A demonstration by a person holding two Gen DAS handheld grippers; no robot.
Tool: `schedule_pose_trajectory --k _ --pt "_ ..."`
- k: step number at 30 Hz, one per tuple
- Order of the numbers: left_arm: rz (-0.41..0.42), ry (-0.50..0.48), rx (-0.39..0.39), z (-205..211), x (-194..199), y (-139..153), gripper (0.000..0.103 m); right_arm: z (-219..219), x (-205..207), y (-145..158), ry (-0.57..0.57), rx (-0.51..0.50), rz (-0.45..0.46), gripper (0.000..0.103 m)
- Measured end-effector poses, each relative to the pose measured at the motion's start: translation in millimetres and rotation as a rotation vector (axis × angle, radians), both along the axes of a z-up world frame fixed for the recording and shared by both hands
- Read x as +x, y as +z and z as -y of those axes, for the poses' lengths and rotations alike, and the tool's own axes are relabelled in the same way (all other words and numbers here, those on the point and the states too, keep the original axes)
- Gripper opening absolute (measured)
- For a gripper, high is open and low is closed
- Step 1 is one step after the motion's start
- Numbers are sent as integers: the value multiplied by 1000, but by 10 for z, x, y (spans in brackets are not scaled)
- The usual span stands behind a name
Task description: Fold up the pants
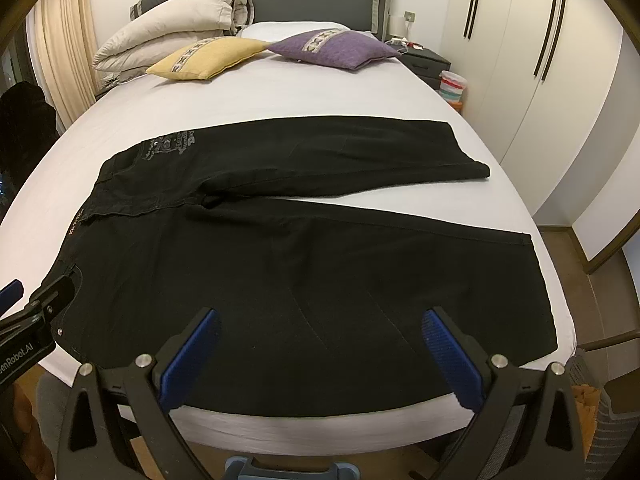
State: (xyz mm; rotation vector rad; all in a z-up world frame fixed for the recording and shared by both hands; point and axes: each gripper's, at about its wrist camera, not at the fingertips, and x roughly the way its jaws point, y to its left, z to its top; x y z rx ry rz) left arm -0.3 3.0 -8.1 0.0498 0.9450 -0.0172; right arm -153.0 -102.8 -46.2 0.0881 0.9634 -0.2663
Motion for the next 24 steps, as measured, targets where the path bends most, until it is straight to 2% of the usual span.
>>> schedule_pose_trajectory --k 24 --pt "-6 -3 -2 -31 -21 -29 103 1 0 -6 2 1 -4 103"
